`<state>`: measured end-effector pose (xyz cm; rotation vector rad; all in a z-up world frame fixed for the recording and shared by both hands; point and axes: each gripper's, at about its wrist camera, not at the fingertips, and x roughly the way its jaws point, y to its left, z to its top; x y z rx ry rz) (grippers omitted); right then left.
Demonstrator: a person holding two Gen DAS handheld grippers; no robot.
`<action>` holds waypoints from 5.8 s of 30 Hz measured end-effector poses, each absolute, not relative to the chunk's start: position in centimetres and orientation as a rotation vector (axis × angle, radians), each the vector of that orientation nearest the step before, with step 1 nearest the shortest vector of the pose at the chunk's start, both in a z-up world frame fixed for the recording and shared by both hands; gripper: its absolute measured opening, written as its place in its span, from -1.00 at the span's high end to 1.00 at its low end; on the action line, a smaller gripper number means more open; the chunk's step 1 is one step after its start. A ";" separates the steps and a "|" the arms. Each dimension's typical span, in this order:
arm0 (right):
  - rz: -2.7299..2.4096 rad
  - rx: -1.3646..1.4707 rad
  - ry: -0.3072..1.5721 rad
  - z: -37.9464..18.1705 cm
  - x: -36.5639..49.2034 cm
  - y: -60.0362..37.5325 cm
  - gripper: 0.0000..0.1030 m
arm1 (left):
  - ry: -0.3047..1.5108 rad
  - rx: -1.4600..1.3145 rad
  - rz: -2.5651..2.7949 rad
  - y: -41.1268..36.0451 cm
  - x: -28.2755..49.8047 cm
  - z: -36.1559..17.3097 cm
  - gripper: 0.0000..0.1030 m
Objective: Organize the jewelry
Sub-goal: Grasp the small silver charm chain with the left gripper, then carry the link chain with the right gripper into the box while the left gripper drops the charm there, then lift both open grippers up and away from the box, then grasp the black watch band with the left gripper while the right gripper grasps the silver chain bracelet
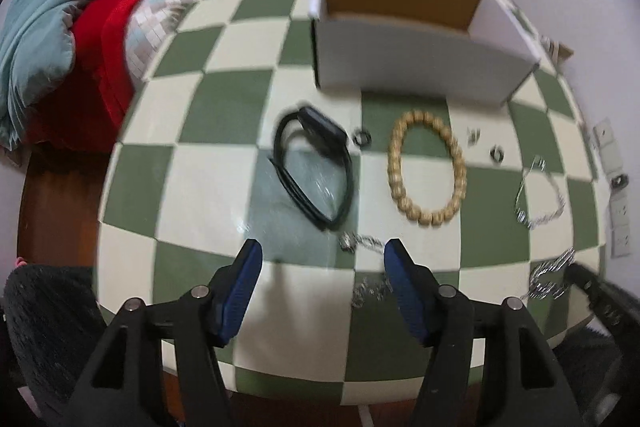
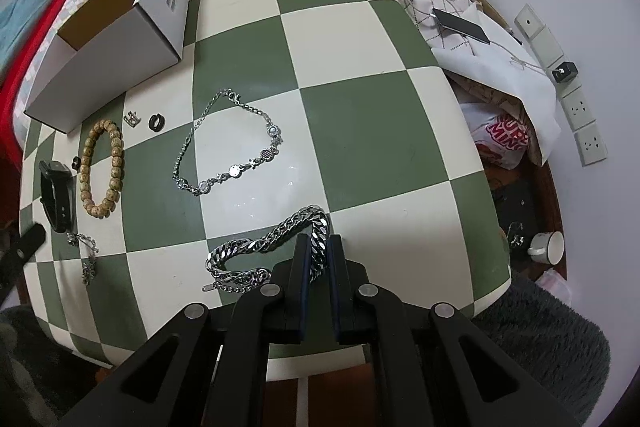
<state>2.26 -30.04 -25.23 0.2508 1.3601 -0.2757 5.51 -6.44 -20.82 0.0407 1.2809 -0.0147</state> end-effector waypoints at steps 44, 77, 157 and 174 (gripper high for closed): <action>-0.110 0.292 1.169 -14.2 4.2 -27.1 0.83 | 1.024 -0.005 -0.230 -6.1 7.2 -6.0 0.86; 0.099 0.310 1.310 -16.0 27.6 -21.4 0.83 | 1.240 -0.143 -0.254 -5.4 27.9 -12.5 0.86; -0.287 0.298 1.200 -18.7 6.2 -28.9 -0.21 | 1.143 0.040 0.162 0.7 10.5 -18.1 -0.98; -0.290 0.126 1.214 -25.7 7.4 -27.8 0.69 | 1.245 0.062 -0.008 -3.1 11.5 -23.0 0.92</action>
